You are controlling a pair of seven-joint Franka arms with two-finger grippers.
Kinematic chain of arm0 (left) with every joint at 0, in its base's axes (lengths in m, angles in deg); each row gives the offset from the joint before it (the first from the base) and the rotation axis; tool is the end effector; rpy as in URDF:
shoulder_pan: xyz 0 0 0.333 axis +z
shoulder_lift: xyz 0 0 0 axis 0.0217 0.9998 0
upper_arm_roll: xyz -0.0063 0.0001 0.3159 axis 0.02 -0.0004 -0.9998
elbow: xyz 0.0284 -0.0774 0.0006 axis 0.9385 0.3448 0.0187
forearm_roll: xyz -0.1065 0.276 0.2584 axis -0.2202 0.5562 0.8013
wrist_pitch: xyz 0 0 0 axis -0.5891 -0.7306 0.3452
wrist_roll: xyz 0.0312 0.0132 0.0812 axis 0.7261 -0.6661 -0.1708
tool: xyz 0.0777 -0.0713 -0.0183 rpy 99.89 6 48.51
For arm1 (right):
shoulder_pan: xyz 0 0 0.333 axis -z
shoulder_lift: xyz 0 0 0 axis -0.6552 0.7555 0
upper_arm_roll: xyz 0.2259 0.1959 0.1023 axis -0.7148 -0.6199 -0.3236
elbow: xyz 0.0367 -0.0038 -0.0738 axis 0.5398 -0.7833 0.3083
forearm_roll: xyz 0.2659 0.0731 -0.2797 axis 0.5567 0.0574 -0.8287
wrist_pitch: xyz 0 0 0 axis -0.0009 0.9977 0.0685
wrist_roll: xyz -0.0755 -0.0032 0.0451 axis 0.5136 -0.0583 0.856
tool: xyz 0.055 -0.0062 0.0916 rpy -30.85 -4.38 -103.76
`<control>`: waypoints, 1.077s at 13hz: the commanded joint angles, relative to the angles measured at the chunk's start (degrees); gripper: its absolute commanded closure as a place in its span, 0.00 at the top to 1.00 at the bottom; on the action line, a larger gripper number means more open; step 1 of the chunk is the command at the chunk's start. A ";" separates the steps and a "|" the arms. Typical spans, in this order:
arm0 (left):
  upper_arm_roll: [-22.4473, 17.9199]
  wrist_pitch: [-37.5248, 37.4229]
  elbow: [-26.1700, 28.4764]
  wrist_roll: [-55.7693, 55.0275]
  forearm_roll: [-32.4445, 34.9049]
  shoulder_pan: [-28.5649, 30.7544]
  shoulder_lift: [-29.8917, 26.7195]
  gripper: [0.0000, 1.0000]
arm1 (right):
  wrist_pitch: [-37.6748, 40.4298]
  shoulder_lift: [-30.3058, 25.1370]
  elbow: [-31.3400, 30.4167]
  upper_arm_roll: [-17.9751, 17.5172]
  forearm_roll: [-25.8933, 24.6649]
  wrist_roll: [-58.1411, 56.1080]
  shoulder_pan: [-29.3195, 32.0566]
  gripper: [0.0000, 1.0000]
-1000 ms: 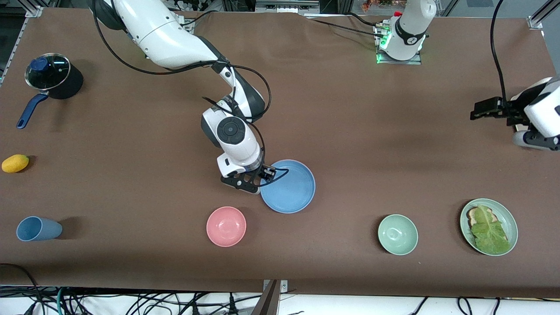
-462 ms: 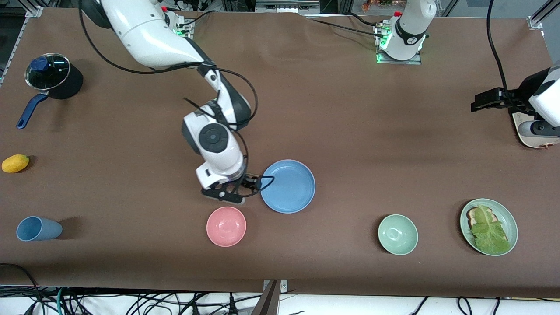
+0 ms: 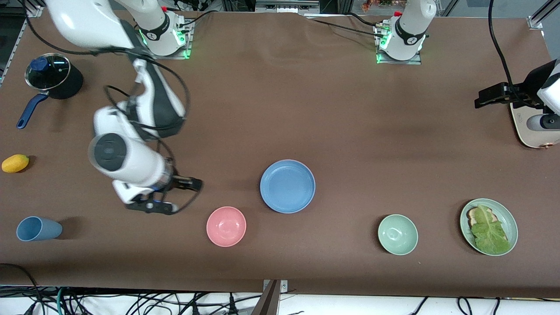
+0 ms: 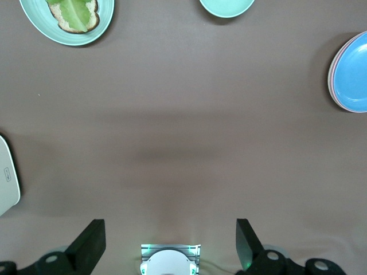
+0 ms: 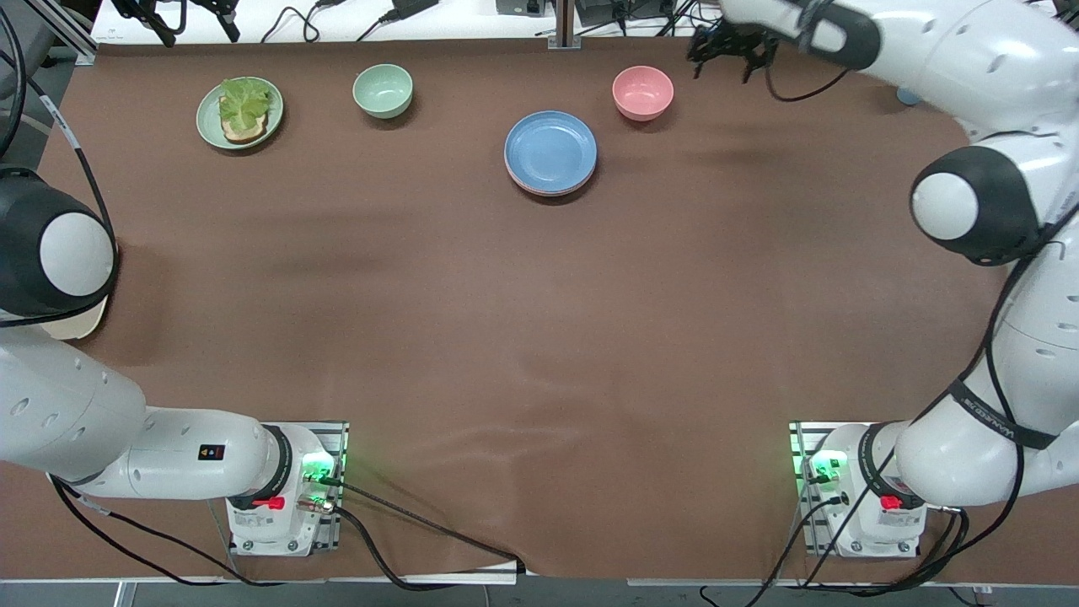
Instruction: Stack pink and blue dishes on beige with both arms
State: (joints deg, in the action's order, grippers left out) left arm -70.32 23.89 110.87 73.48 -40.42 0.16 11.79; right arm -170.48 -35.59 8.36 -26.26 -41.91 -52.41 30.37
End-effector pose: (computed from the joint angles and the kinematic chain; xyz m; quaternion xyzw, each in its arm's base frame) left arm 0.5765 -0.0030 0.6186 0.9929 0.0181 -0.1149 0.0247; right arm 0.6980 0.1992 0.3970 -0.9988 0.0396 0.0218 0.0184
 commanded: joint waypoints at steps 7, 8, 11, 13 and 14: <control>-0.20 -0.58 0.32 -0.71 0.49 0.30 -0.27 1.00 | 9.41 -27.52 -19.55 5.12 2.06 -7.94 0.99 1.00; -0.20 -0.58 0.32 -0.63 0.92 0.30 -0.27 1.00 | 9.94 -27.79 -19.11 5.83 2.06 -8.21 1.07 1.00; -0.02 -0.58 0.32 -0.63 2.24 0.21 -0.27 1.00 | 12.31 -28.06 -17.62 8.91 2.24 -11.36 1.16 1.00; -0.02 -0.58 0.32 -0.63 2.25 -0.05 -0.18 1.00 | 12.67 -27.45 -15.86 8.91 2.15 -11.55 0.99 1.00; 0.06 -0.58 0.32 -0.71 2.25 -0.23 -0.18 1.00 | 12.67 -27.44 -15.60 8.91 2.06 -11.46 0.90 1.00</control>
State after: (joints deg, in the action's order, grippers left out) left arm -70.61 23.77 111.08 73.26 -40.02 0.38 11.91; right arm -158.74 -62.94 -8.48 -17.16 -40.49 -63.20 31.48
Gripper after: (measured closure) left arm 0.000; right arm 0.000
